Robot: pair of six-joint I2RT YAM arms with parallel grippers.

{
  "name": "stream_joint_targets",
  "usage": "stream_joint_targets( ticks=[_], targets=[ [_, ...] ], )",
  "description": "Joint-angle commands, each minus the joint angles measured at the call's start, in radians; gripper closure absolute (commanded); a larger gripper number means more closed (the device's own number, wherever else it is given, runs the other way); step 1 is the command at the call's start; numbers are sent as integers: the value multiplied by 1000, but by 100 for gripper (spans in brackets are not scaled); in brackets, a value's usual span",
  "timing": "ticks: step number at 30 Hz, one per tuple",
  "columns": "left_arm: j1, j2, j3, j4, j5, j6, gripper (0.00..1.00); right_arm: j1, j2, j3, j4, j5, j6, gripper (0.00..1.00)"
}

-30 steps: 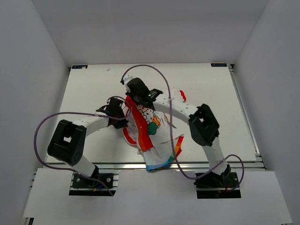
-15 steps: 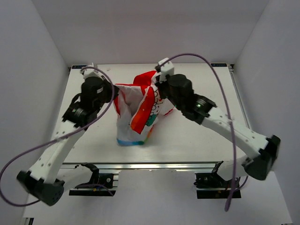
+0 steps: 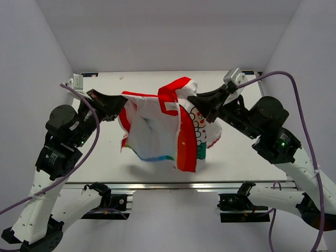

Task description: Zip up the jacket

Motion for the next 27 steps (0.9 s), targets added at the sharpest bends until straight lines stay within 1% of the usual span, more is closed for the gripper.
stream_joint_targets(
  ticks=[1, 2, 3, 4, 5, 7, 8, 9, 10, 11, 12, 13, 14, 15, 16, 17, 18, 19, 20, 21, 22, 23, 24, 25, 26, 27],
  targets=[
    [26, 29, 15, 8, -116, -15, 100, -21, 2, -3, -22, 201, 26, 90],
    [26, 53, 15, -6, -135, -25, 100, -21, 42, -8, -27, 267, 28, 90],
    [26, 82, 16, -43, -195, -39, 100, -21, 67, -18, -27, 336, 48, 90],
    [26, 116, 24, -61, -218, -58, 100, -21, 91, -25, -27, 469, 52, 90],
    [26, 194, 33, -84, -237, -65, 100, -23, 149, -32, -25, 533, 49, 89],
    [26, 277, 38, -118, -286, -102, 100, -38, 214, -49, -25, 619, 54, 88],
    [24, 320, 38, -127, -319, -128, 100, -76, 286, -52, -28, 607, 64, 86],
    [24, 416, 38, -144, -355, -159, 100, -105, 324, -55, -25, 586, 84, 84],
    [24, 472, 39, -150, -439, -208, 100, -131, 411, -63, -9, 544, 139, 82],
    [24, 595, 60, -161, -464, -234, 100, -185, 459, -58, -1, 526, 166, 82],
    [31, 666, 92, -167, -476, -240, 100, -206, 516, -51, 13, 507, 178, 81],
    [31, 748, 144, -184, -504, -234, 100, -225, 633, -8, 21, 496, 196, 78],
    [31, 835, 295, -217, -513, -233, 100, -252, 691, 30, 9, 489, 197, 73],
    [37, 1015, 400, -316, -501, -207, 97, -262, 751, 78, -14, 486, 197, 65],
    [40, 1109, 523, -386, -486, -199, 90, -268, 801, 194, -57, 473, 200, 54],
    [40, 1197, 648, -464, -481, -185, 80, -270, 879, 245, -144, 464, 190, 36],
    [40, 1348, 885, -586, -476, -167, 48, -270, 901, 280, -172, 457, 187, 27],
    [40, 1403, 980, -631, -470, -136, 41, -270, 905, 299, -186, 432, 187, 16],
    [40, 1437, 1046, -659, -459, -121, 35, -271, 892, 284, -189, 412, 177, 11],
    [40, 1449, 1058, -653, -449, -107, 28, -270, 871, 256, -173, 391, 175, 11],
    [40, 1413, 1017, -631, -441, -89, 10, -270, 821, 223, -157, 357, 175, 11],
    [40, 1372, 951, -597, -427, -79, 2, -268, 797, 157, -150, 340, 177, 11],
    [40, 1323, 776, -501, -417, -67, 2, -268, 770, 126, -156, 328, 193, 11],
    [40, 1267, 684, -450, -412, -62, 2, -270, 745, 94, -165, 302, 206, 11],
    [40, 1156, 604, -402, -407, -58, 2, -268, 698, 65, -177, 285, 221, 11],
    [40, 1103, 532, -349, -404, -53, 2, -268, 672, 1, -192, 271, 259, 10]
  ],
)
